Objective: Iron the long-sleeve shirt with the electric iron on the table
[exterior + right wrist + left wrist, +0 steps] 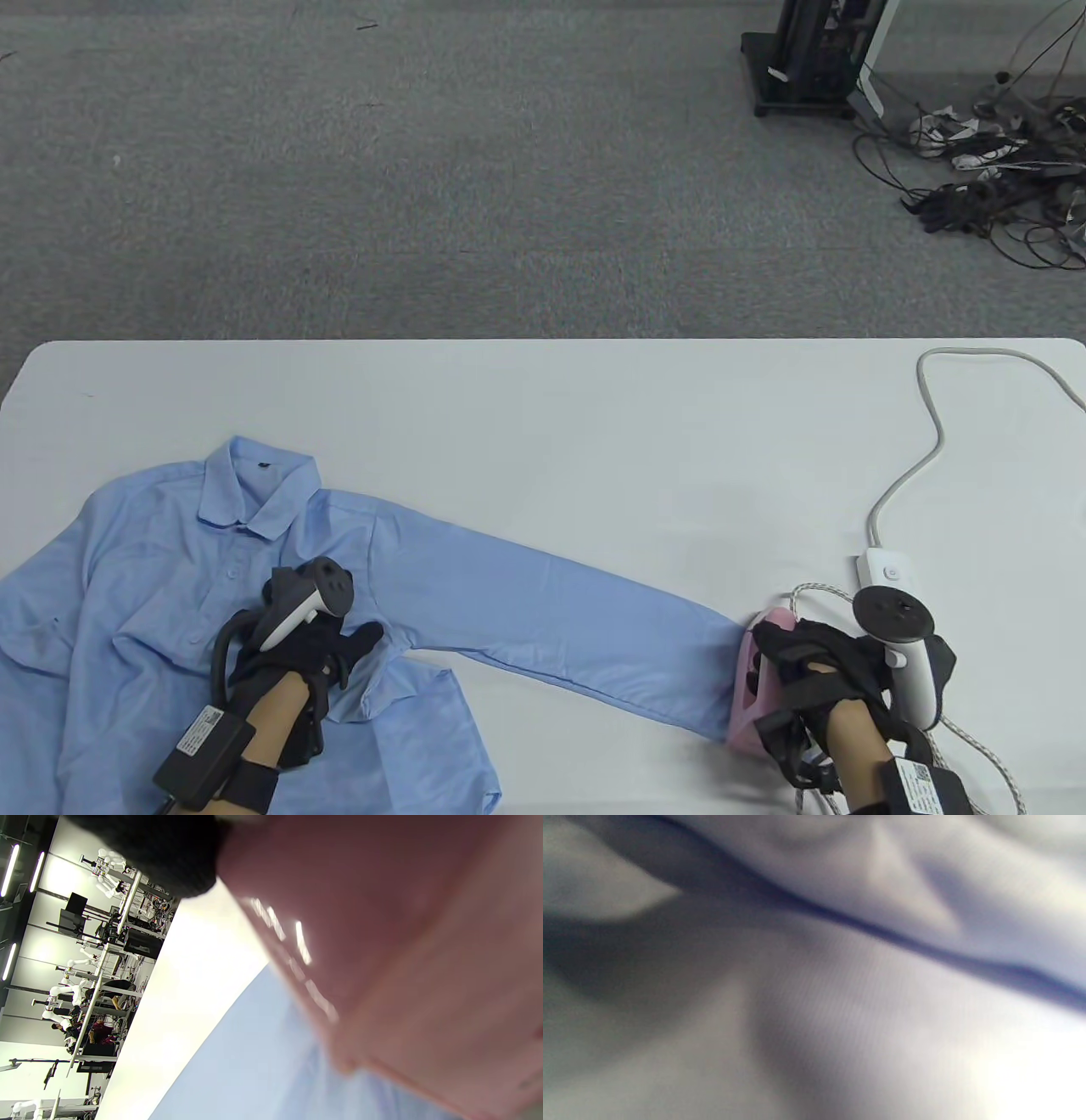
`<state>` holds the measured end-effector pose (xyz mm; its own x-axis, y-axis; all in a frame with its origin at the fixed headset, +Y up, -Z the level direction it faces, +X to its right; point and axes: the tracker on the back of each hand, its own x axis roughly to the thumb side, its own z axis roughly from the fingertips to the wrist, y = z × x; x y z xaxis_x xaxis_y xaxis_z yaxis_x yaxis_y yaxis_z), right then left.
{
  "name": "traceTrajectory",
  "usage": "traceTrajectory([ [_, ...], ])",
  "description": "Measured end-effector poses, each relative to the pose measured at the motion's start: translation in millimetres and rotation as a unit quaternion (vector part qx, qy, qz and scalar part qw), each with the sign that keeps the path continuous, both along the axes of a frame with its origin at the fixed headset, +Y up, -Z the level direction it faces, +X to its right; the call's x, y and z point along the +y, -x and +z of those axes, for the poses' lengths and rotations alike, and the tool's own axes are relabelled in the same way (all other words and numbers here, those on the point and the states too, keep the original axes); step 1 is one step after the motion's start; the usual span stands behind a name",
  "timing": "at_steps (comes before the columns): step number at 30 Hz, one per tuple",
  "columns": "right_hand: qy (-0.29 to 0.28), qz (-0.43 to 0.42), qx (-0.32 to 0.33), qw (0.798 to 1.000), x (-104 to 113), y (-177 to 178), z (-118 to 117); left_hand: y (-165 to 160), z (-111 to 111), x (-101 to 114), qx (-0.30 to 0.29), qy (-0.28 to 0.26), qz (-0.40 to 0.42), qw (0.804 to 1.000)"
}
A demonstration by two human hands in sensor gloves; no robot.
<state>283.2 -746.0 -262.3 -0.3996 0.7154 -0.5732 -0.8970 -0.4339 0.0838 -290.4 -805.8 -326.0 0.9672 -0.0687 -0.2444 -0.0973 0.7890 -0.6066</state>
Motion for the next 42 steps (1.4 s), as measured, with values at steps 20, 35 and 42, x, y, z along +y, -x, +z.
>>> traceTrajectory([
  [20, 0.021, -0.014, -0.023, 0.999, 6, -3, -2, 5, 4, 0, 0.000, -0.020, 0.012, 1.000],
  [35, -0.169, 0.210, -0.068, 0.961, 116, -25, -63, -2, 13, 29, -0.038, -0.175, 0.097, 0.979],
  [42, -0.211, 0.135, -0.157, 0.955, 64, -31, -90, 8, 13, 34, -0.014, -0.215, 0.142, 0.966],
])
